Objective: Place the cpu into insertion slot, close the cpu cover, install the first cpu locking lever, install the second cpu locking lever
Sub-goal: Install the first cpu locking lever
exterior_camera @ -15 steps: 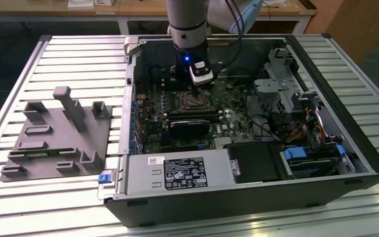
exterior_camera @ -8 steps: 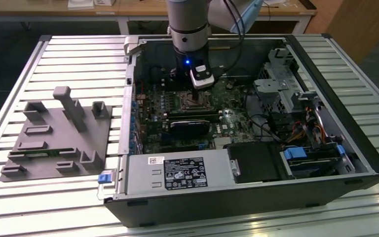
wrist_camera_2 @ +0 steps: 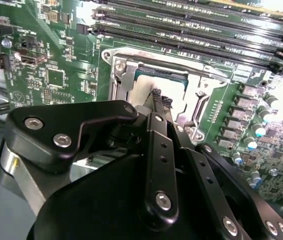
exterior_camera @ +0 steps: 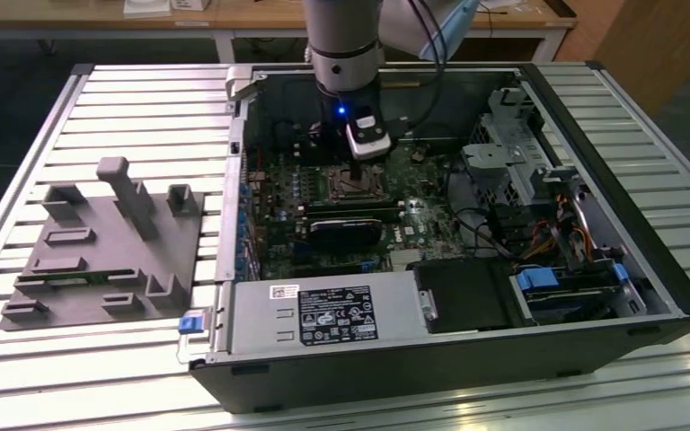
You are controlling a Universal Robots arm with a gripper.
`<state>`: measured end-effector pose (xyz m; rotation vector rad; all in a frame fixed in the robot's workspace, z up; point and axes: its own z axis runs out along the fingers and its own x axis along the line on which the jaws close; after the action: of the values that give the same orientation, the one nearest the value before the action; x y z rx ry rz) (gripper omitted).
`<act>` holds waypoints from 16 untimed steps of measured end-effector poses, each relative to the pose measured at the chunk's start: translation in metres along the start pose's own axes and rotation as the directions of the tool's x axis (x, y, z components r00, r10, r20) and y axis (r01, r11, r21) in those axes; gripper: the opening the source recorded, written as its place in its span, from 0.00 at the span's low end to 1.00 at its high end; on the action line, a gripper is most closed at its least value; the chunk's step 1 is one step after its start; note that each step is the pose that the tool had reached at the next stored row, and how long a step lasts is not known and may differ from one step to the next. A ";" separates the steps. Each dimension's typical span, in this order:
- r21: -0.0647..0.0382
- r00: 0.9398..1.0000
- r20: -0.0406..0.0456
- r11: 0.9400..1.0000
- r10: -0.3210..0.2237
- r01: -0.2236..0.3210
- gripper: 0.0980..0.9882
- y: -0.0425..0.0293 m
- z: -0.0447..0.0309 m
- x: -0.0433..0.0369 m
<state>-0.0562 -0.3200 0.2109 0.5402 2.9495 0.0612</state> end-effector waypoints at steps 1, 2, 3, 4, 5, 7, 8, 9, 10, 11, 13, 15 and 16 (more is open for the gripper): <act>0.000 1.000 0.000 1.000 0.000 0.000 0.01 0.0002 -0.0025 -0.0003; 0.000 1.000 0.000 1.000 0.000 0.000 0.01 0.0003 -0.0050 -0.0007; 0.000 1.000 0.000 1.000 0.000 0.000 0.01 0.0005 -0.0076 -0.0010; 0.000 1.000 0.000 1.000 0.000 0.000 0.01 0.0007 -0.0101 -0.0014; 0.000 1.000 0.000 1.000 0.000 0.000 0.01 0.0008 -0.0122 -0.0016; 0.000 1.000 0.000 1.000 0.000 0.000 0.01 0.0011 -0.0161 -0.0022; 0.000 1.000 0.000 1.000 0.000 0.000 0.01 0.0012 -0.0181 -0.0024; 0.000 1.000 0.000 1.000 0.000 0.000 0.01 0.0013 -0.0198 -0.0027; 0.000 1.000 -0.001 1.000 0.000 0.000 0.01 0.0015 -0.0206 -0.0030; 0.000 1.000 -0.001 1.000 0.000 0.000 0.01 0.0017 -0.0206 -0.0035; 0.002 1.000 -0.002 1.000 -0.005 0.005 0.01 0.0021 -0.0204 -0.0045; 0.006 1.000 -0.005 1.000 -0.015 0.015 0.01 0.0023 -0.0203 -0.0052; 0.006 1.000 -0.006 1.000 -0.022 0.022 0.01 0.0023 -0.0203 -0.0053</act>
<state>-0.0534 -0.3200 0.2319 0.5098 2.9616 0.0519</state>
